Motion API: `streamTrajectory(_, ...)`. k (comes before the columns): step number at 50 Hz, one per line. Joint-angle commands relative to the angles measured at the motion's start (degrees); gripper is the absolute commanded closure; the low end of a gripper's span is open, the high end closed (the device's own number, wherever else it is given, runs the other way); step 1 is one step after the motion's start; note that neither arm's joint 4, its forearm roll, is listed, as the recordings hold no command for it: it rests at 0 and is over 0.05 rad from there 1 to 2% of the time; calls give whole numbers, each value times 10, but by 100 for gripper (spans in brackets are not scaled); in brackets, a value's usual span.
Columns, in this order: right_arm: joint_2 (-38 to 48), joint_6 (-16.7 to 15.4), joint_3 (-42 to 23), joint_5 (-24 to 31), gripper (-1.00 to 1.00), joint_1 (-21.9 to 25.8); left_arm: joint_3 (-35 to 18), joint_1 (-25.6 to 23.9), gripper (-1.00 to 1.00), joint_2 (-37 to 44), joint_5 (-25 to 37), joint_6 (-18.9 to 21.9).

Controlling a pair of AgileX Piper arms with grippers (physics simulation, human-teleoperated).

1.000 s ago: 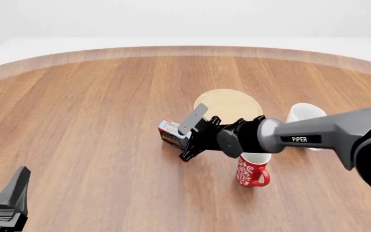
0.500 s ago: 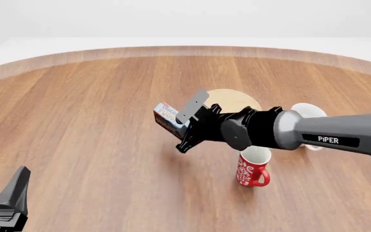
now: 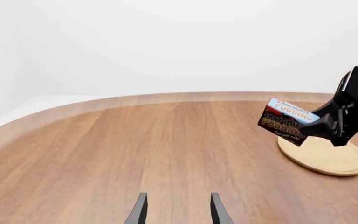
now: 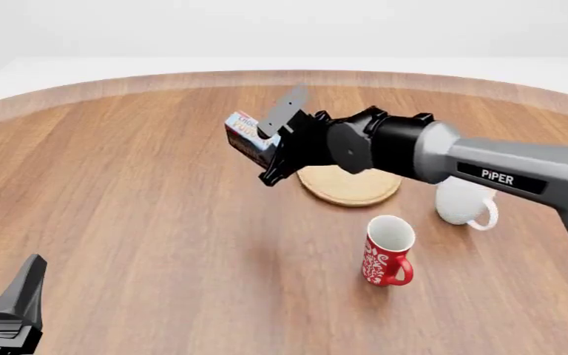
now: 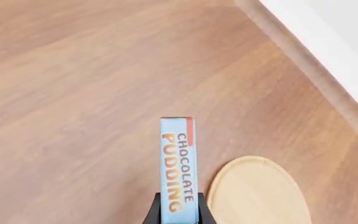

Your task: Put the chocolate pudding to the left of the plate.

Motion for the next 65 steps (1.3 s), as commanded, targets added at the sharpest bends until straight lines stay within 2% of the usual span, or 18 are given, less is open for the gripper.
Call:
streamTrajectory(1,57,-3,-110,51,100,-18,0,0,-100,0,0,0)
streamTrajectory(13,126,-7,-202,84,100,-23,0,0,-100,0,0,0)
streamTrajectory(29,203,-10,-281,122,100,-37,0,0,-100,0,0,0)
streamTrajectory(45,240,-3,-315,150,100,-37,0,0,-100,0,0,0)
streamTrajectory(65,250,12,-306,156,100,-26,0,0,-100,0,0,0)
